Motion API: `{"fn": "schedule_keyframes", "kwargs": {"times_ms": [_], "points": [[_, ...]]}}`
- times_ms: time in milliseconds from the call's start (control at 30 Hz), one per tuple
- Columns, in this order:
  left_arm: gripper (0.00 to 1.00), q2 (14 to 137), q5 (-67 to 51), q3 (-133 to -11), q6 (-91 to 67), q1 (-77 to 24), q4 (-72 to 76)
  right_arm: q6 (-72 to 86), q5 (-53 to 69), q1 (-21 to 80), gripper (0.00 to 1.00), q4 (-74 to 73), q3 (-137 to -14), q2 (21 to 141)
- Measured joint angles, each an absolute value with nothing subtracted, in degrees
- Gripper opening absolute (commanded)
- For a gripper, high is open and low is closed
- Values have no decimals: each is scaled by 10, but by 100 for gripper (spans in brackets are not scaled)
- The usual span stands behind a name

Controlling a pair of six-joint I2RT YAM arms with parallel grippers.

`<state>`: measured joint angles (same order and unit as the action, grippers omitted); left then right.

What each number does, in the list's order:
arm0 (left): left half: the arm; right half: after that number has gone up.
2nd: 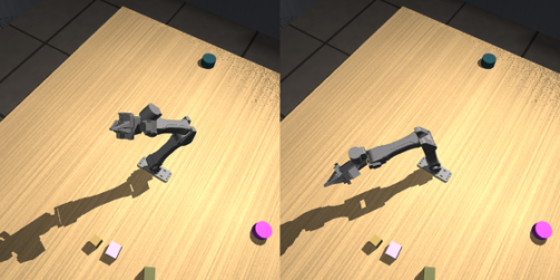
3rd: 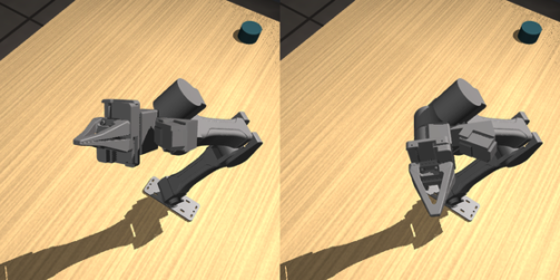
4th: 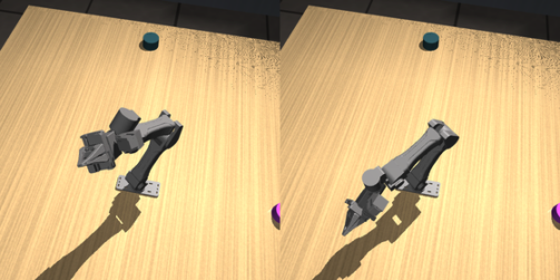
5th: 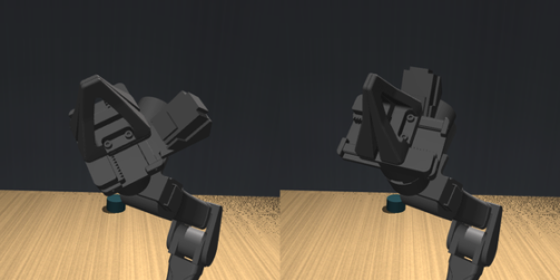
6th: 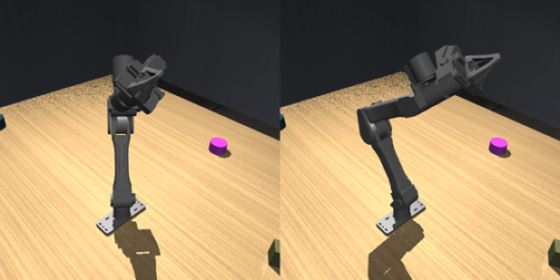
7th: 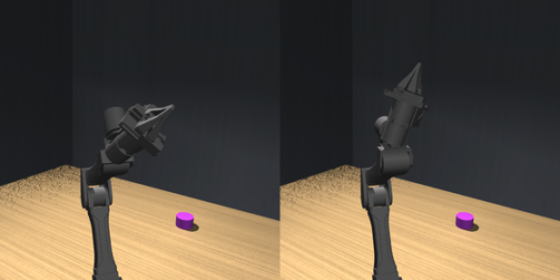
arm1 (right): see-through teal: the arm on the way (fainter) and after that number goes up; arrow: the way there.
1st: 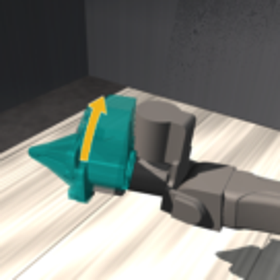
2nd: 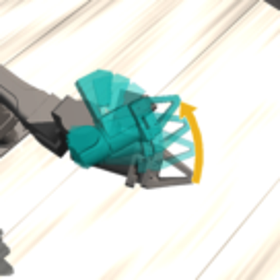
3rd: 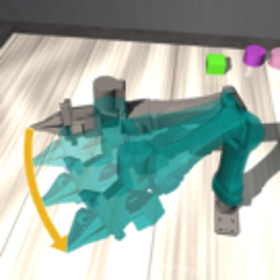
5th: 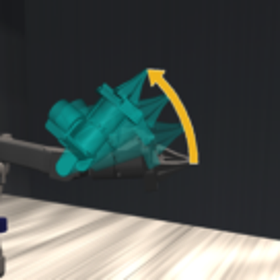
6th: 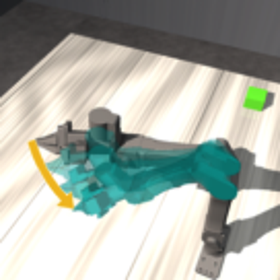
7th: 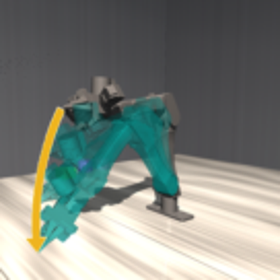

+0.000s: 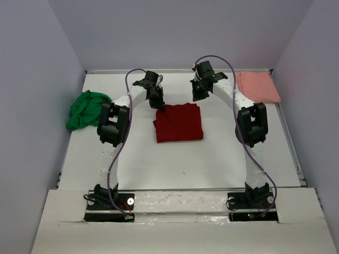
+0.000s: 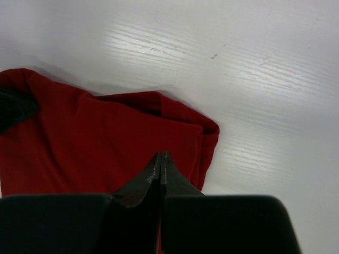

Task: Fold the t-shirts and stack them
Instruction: Fold the tshirt

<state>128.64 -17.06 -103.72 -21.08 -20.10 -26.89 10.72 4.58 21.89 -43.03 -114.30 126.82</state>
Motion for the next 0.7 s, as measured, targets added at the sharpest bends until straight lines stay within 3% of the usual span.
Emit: {"fn": "schedule_keyframes", "kwargs": {"times_ms": [700], "points": [[0, 1286, -175, -1037, -211, -201, -268, 129, 50, 236, 0, -405, -1107, 1307]]}}
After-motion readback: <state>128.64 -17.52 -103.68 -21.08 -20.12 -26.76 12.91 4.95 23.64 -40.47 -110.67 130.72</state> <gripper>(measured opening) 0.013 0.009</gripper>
